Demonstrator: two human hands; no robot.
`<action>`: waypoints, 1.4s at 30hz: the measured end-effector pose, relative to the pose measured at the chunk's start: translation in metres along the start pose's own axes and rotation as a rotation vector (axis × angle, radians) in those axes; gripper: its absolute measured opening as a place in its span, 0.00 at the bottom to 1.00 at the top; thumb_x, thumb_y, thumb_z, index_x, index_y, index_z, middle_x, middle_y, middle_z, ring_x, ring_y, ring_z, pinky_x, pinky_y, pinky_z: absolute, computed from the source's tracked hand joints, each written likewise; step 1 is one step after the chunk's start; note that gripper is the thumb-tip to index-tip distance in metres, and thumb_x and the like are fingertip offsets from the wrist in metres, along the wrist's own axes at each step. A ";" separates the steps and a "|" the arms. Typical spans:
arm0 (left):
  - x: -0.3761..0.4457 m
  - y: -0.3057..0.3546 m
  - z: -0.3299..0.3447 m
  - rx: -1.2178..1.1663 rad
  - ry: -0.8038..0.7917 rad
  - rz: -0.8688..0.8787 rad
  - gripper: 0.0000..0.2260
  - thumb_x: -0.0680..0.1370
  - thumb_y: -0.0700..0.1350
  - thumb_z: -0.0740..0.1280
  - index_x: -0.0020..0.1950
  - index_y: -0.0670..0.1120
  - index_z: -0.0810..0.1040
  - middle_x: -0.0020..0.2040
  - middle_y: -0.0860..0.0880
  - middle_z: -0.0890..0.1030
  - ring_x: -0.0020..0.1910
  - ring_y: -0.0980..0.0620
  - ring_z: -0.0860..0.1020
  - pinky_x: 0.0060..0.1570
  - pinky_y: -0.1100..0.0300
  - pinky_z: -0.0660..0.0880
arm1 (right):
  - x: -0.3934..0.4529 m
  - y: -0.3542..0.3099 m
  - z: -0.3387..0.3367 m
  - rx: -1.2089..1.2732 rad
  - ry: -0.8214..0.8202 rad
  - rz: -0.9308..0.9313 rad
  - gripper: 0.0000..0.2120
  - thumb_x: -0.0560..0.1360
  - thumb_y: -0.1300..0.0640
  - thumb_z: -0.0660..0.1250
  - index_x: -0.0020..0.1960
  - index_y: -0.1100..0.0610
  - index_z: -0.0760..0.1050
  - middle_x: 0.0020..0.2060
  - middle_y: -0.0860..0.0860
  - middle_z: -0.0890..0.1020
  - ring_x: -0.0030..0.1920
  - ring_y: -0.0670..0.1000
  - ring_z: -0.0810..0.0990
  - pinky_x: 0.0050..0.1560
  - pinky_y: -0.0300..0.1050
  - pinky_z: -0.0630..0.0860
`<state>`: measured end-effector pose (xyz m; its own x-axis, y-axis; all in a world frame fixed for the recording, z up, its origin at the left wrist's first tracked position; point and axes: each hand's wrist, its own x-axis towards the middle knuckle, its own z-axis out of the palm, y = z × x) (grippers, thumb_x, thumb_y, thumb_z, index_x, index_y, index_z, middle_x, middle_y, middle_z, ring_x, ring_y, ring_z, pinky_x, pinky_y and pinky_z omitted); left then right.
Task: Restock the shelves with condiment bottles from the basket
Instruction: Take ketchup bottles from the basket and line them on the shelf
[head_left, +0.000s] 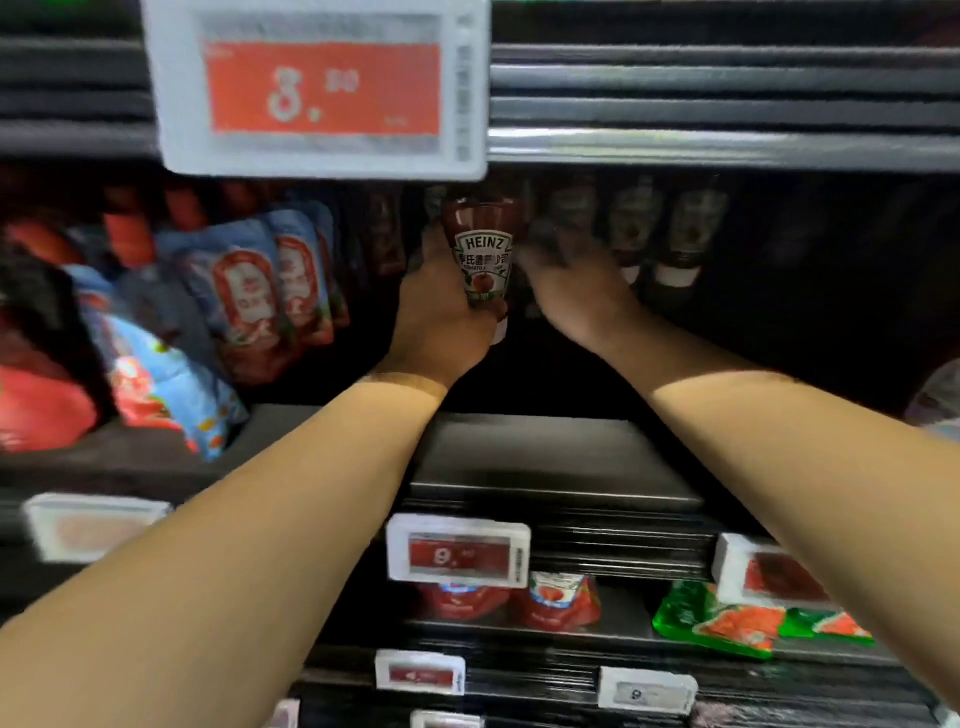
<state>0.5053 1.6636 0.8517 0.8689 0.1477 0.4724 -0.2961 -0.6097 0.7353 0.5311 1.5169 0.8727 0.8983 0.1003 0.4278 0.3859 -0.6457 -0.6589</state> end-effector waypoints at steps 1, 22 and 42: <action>0.003 -0.005 -0.007 0.024 0.005 -0.003 0.34 0.68 0.40 0.77 0.71 0.45 0.68 0.61 0.46 0.81 0.59 0.47 0.80 0.54 0.61 0.75 | -0.001 -0.006 0.008 -0.028 -0.044 -0.044 0.13 0.82 0.46 0.62 0.62 0.49 0.78 0.58 0.54 0.83 0.57 0.52 0.80 0.51 0.40 0.74; 0.069 -0.056 0.003 0.069 -0.030 -0.008 0.26 0.77 0.43 0.71 0.75 0.43 0.69 0.71 0.41 0.75 0.70 0.46 0.73 0.67 0.60 0.68 | 0.039 -0.002 0.087 0.162 -0.075 0.112 0.28 0.77 0.63 0.62 0.76 0.54 0.66 0.70 0.56 0.76 0.69 0.57 0.73 0.58 0.29 0.62; 0.022 -0.044 -0.026 0.276 -0.023 -0.049 0.14 0.77 0.47 0.70 0.60 0.43 0.80 0.59 0.40 0.82 0.60 0.40 0.79 0.53 0.63 0.70 | 0.017 -0.006 0.061 -0.008 0.119 0.192 0.17 0.78 0.54 0.65 0.65 0.57 0.78 0.65 0.58 0.79 0.67 0.58 0.77 0.63 0.42 0.71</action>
<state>0.5271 1.7134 0.8422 0.8894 0.1659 0.4260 -0.1373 -0.7919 0.5951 0.5562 1.5687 0.8463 0.9239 -0.1146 0.3651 0.2081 -0.6502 -0.7307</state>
